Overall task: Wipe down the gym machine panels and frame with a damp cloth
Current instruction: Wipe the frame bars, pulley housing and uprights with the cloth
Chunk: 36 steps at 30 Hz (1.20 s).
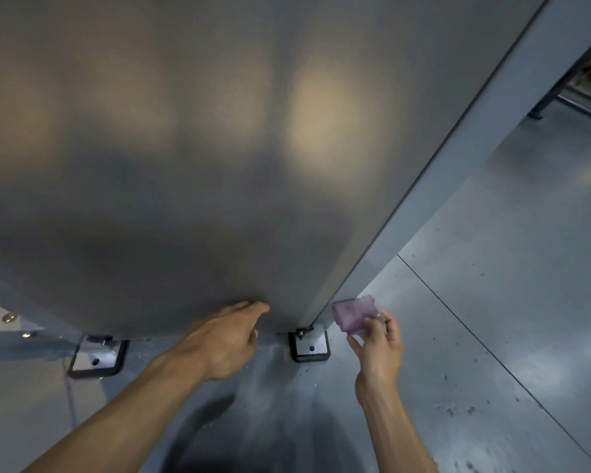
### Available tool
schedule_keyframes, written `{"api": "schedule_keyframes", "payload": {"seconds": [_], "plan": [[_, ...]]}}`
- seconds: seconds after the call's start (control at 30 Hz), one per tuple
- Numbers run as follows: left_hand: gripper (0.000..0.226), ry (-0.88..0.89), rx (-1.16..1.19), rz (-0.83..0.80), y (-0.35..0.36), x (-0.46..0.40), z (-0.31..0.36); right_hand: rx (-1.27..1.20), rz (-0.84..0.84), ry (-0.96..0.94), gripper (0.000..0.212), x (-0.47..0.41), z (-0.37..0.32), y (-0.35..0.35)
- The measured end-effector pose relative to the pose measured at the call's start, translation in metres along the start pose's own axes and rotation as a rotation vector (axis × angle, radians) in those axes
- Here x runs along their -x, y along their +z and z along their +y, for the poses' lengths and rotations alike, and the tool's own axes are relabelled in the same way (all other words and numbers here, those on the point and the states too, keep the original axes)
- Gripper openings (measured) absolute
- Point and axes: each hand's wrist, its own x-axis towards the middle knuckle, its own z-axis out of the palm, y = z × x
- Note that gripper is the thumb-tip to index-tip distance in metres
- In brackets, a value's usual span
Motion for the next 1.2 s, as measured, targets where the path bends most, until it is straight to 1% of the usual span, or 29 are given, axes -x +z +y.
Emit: {"api": "schedule_keyframes", "payload": {"seconds": [0.07,0.1,0.2,0.33,0.37,0.43,0.5,0.57,0.63,0.77,0.83,0.93,0.97,1.07,1.2], "plan": [[0.053,0.003,0.004,0.002,0.000,-0.001,0.002,0.019,-0.021,-0.017,0.017,-0.001,0.000,-0.001],[0.053,0.004,0.003,0.003,0.000,0.000,0.002,0.023,-0.031,0.004,0.017,-0.001,-0.001,0.000],[0.054,0.013,0.002,-0.005,-0.001,0.000,0.002,-0.010,-0.041,0.059,0.022,-0.001,-0.004,0.001],[0.054,0.019,0.006,-0.008,-0.001,-0.001,0.002,-0.120,-0.117,-0.003,0.029,0.006,-0.015,0.005],[0.054,0.019,0.009,-0.009,-0.001,-0.001,0.001,-0.123,-0.116,-0.001,0.028,0.008,-0.016,0.007],[0.054,0.020,0.017,-0.008,0.000,-0.002,0.001,-0.099,-0.045,0.083,0.023,0.008,-0.007,0.005],[0.054,0.020,0.018,-0.007,0.000,-0.002,0.002,-0.085,0.028,0.229,0.023,0.007,0.010,0.001],[0.054,0.023,0.017,-0.006,0.000,-0.002,0.002,-0.107,0.019,0.307,0.019,0.007,0.018,0.002],[0.054,0.036,0.011,0.002,0.001,-0.003,0.004,-0.155,-0.028,0.285,0.019,0.006,0.006,0.011],[0.053,0.060,0.016,0.016,0.002,-0.004,0.004,-0.355,-0.062,0.081,0.024,0.009,-0.036,0.020],[0.053,0.069,0.024,0.031,0.003,-0.005,0.004,-0.331,-0.050,0.011,0.024,0.011,-0.042,0.019],[0.054,0.103,0.050,0.047,0.005,-0.007,0.008,-0.190,0.028,0.073,0.026,0.008,-0.036,0.014],[0.054,0.120,0.062,0.054,0.006,-0.008,0.010,-0.177,0.031,0.093,0.026,0.007,-0.035,0.011],[0.054,0.175,0.094,0.100,0.007,-0.009,0.013,-0.218,-0.033,0.064,0.025,0.016,-0.052,0.010],[0.056,0.248,0.133,0.174,0.001,-0.004,0.030,-0.299,-0.132,-0.052,0.022,0.039,-0.092,0.014]]}}
